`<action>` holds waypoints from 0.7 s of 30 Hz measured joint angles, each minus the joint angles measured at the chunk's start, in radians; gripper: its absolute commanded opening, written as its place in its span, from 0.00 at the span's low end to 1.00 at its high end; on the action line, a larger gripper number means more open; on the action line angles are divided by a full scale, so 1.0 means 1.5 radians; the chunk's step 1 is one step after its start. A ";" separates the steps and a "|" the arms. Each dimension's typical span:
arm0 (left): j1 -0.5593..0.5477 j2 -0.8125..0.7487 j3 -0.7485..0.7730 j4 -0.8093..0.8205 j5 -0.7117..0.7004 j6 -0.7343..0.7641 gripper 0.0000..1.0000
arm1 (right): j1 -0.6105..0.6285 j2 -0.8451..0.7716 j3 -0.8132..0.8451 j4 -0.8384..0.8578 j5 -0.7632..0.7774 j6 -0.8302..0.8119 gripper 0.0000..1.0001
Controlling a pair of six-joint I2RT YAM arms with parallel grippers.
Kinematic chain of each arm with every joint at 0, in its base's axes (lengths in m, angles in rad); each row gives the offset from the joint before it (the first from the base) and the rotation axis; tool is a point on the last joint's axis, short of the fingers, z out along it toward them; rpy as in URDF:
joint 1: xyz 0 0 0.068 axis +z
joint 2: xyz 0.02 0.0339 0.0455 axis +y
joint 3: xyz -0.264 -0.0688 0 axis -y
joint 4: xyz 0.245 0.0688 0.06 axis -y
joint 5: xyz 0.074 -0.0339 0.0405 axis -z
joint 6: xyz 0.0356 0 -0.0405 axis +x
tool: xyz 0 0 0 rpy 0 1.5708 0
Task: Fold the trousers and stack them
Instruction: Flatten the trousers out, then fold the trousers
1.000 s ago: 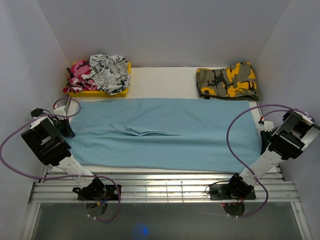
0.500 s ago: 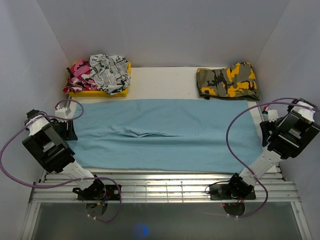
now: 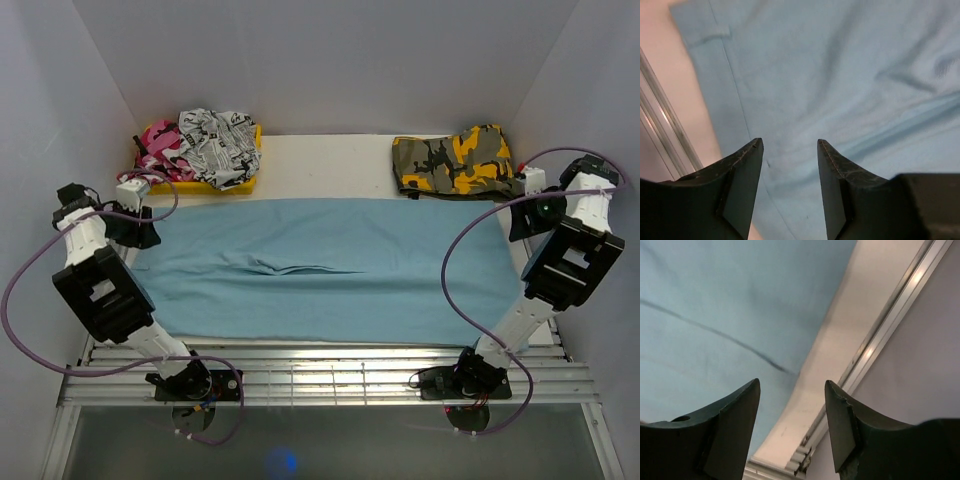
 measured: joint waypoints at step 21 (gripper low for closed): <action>-0.055 0.377 0.273 0.229 0.065 -0.320 0.58 | 0.075 0.186 0.082 0.327 -0.114 0.298 0.80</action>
